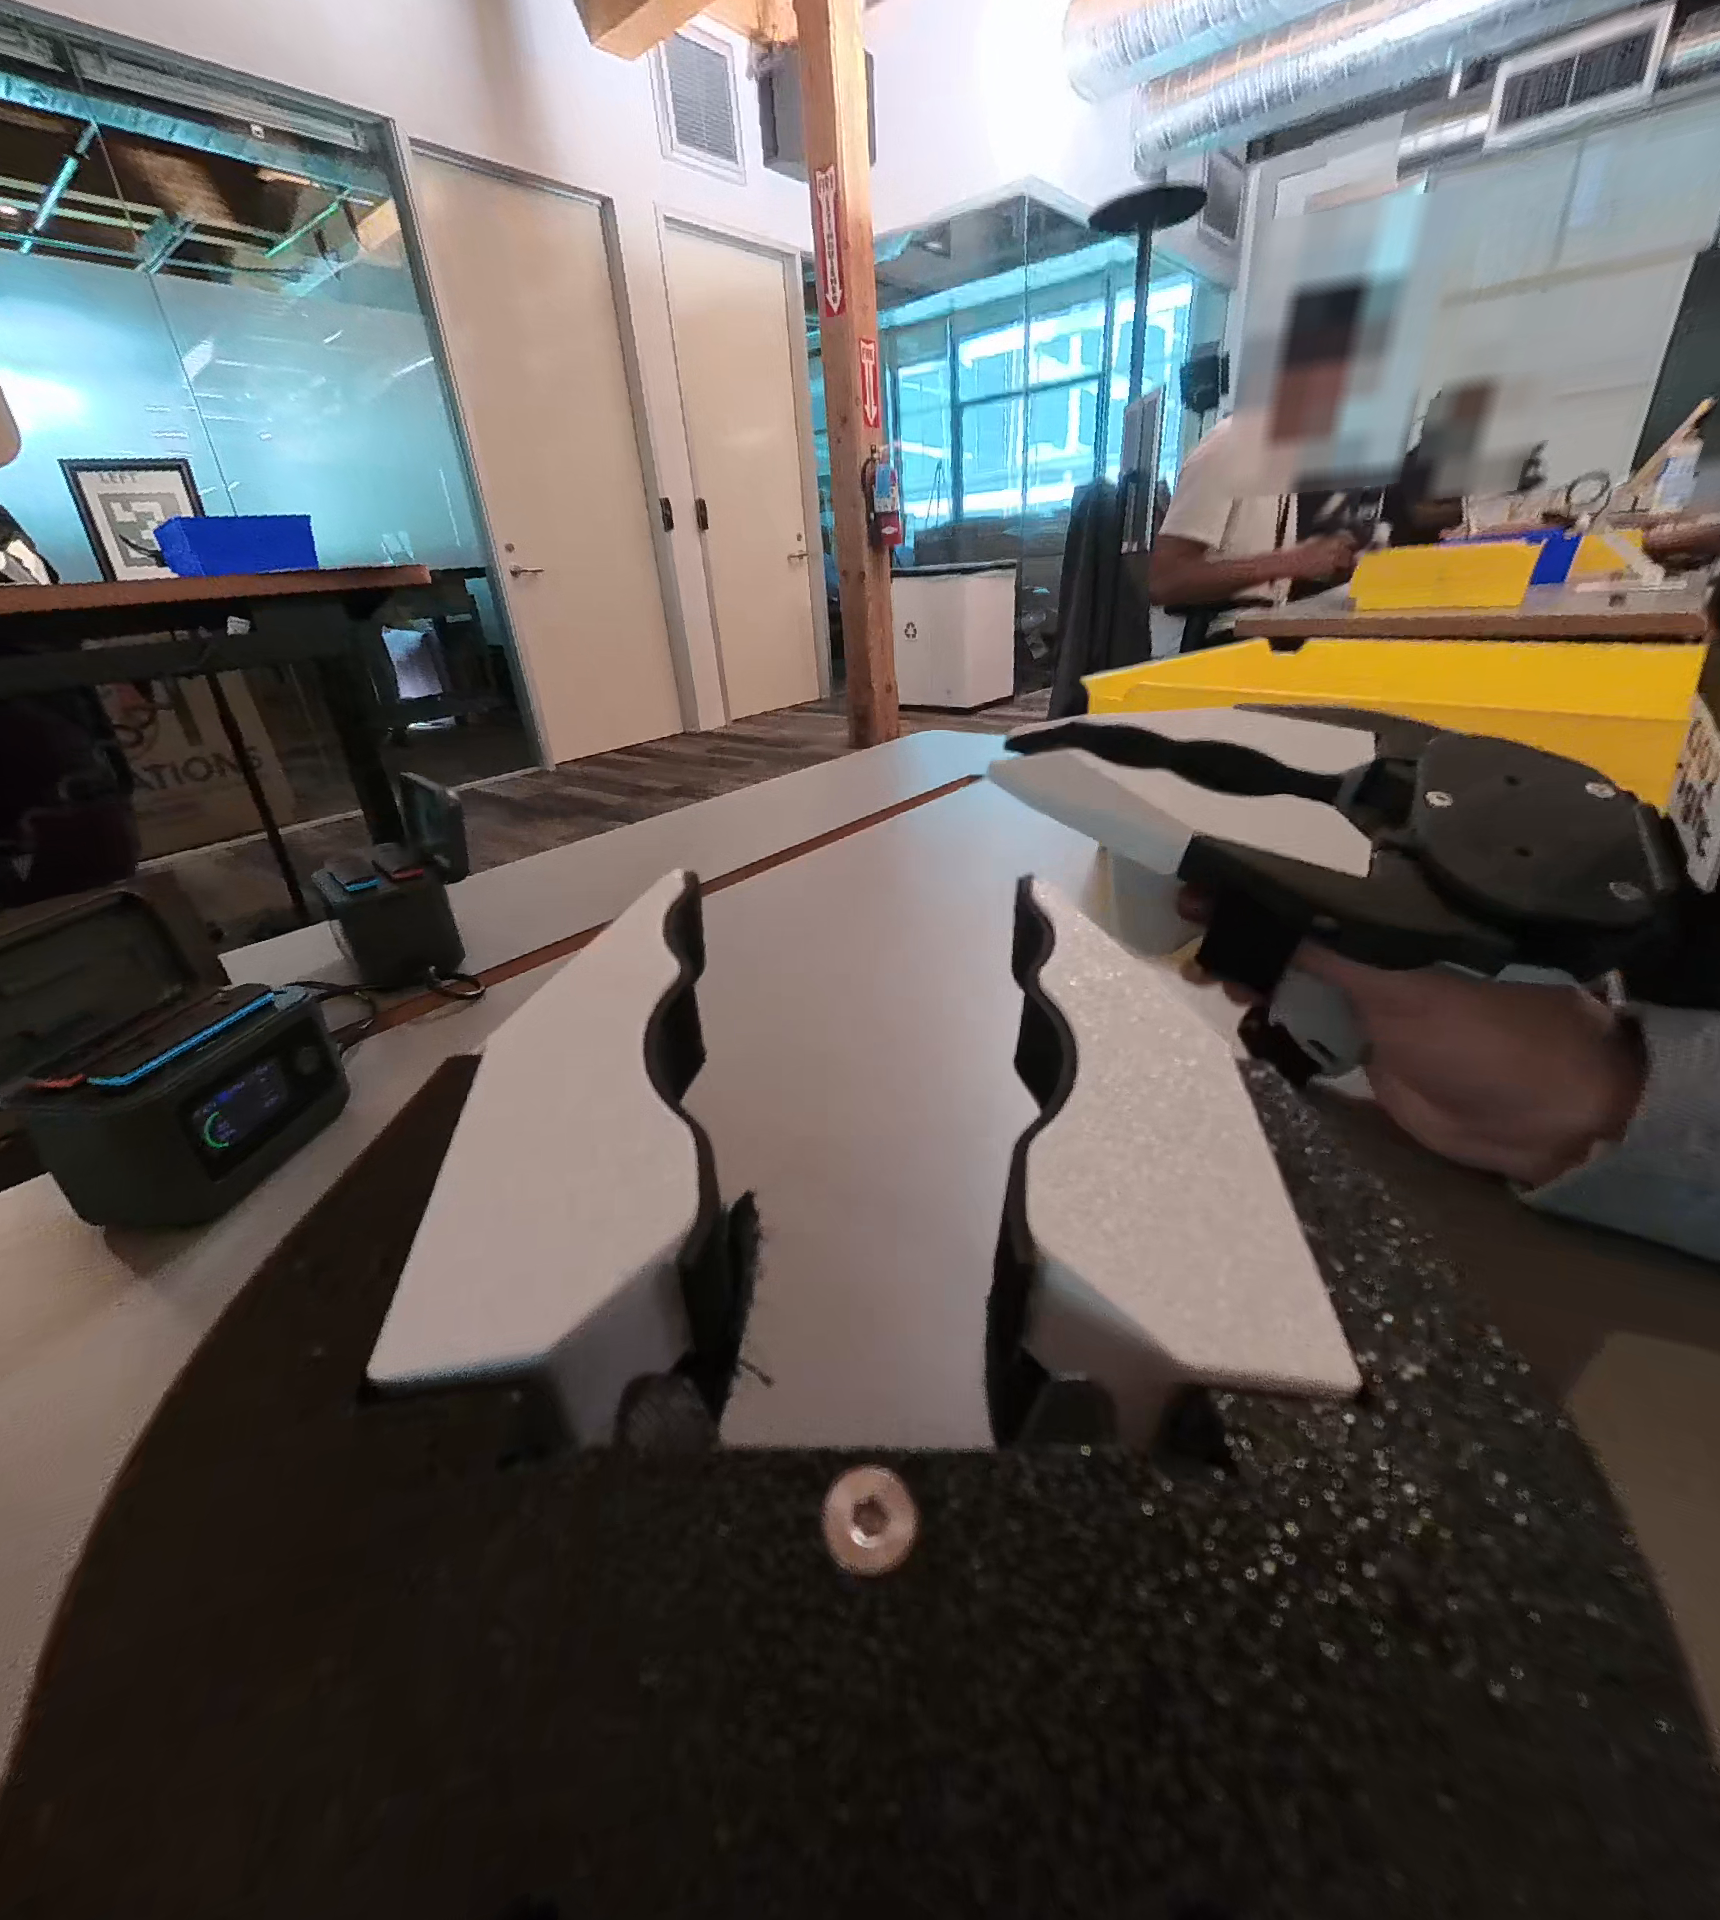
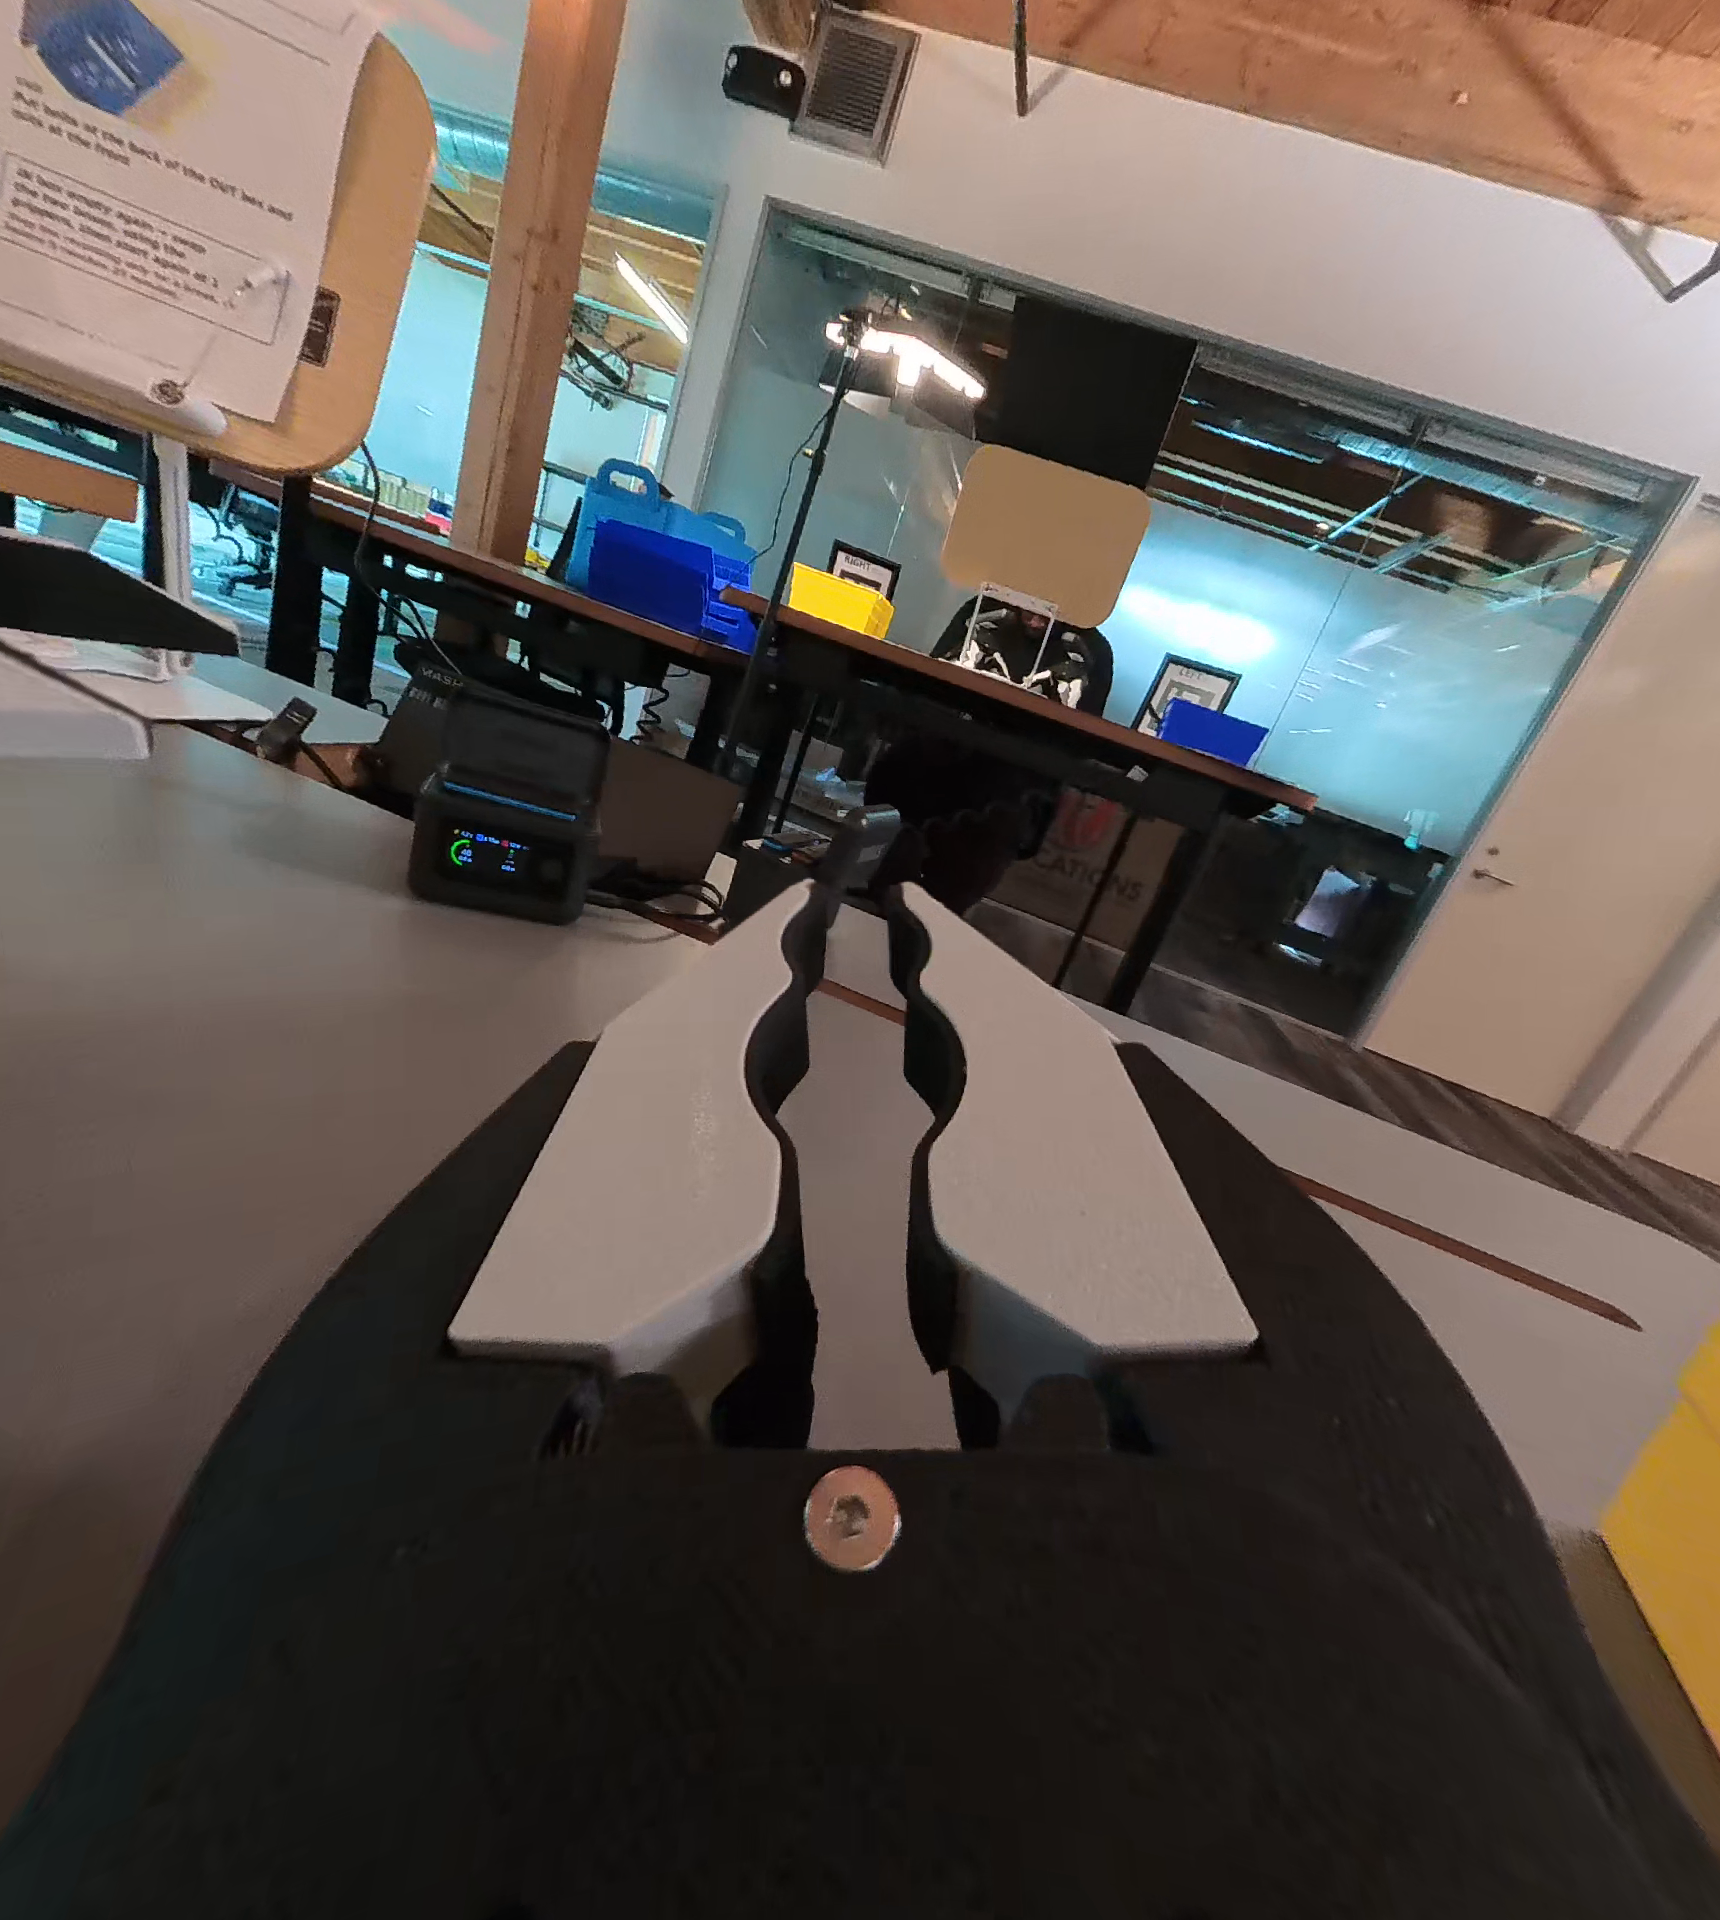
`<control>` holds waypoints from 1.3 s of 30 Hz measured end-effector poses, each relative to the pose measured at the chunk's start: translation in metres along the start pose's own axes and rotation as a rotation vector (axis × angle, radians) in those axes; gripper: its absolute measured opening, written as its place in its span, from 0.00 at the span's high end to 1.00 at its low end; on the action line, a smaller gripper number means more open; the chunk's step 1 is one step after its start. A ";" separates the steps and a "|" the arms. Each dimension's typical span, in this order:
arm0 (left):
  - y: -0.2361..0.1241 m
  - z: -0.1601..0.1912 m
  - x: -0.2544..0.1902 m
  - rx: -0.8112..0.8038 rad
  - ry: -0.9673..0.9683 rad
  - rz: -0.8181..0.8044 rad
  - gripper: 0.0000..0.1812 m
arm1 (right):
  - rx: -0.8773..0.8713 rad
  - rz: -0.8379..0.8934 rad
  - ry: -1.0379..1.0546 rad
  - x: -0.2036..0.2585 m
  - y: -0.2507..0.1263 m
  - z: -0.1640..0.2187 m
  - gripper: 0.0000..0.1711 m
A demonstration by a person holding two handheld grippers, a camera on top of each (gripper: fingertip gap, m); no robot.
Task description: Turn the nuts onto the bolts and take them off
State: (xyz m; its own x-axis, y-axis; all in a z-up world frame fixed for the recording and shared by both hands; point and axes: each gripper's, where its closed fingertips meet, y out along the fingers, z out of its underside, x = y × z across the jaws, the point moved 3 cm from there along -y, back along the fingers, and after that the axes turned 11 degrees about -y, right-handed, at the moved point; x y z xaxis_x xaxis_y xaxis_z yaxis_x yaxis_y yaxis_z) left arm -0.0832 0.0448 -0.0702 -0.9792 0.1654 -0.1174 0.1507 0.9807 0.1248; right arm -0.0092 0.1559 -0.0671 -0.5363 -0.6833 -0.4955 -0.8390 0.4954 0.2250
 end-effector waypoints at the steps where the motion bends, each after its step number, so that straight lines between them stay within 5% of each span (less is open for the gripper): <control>1: -0.002 0.001 -0.001 0.015 0.027 -0.014 0.68 | -0.004 -0.008 -0.006 0.001 -0.001 -0.001 0.93; 6: -0.016 -0.024 -0.009 -0.013 0.174 -0.127 0.65 | -0.055 -0.034 -0.021 0.006 -0.001 -0.007 0.79; 11: -0.053 -0.062 -0.027 -0.009 0.184 -0.159 0.83 | 0.029 0.048 0.002 -0.008 0.005 0.008 0.47; 15: -0.087 -0.082 0.008 0.283 0.189 -0.376 0.64 | 0.029 0.053 0.006 -0.008 0.005 0.008 0.46; 19: -0.126 -0.102 0.075 0.573 0.063 -0.640 0.69 | 0.025 0.030 0.003 -0.002 0.009 0.007 0.46; 22: -0.157 -0.083 0.133 0.896 -0.178 -0.800 0.71 | 0.026 0.025 -0.003 -0.001 0.010 0.008 0.46; 27: -0.186 -0.036 0.182 1.216 -0.595 -0.789 0.73 | 0.020 0.023 0.001 0.000 0.007 0.007 0.46; 39: -0.218 0.018 0.219 1.447 -0.609 -0.938 0.87 | 0.017 0.012 -0.007 0.003 0.007 0.007 0.46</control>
State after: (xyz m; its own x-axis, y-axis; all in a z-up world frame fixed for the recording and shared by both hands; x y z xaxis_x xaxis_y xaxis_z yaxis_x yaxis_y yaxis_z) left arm -0.3279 -0.1305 -0.1405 -0.6696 -0.7425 0.0191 -0.0463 0.0161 -0.9988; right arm -0.0159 0.1611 -0.0726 -0.5453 -0.6738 -0.4987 -0.8311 0.5121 0.2168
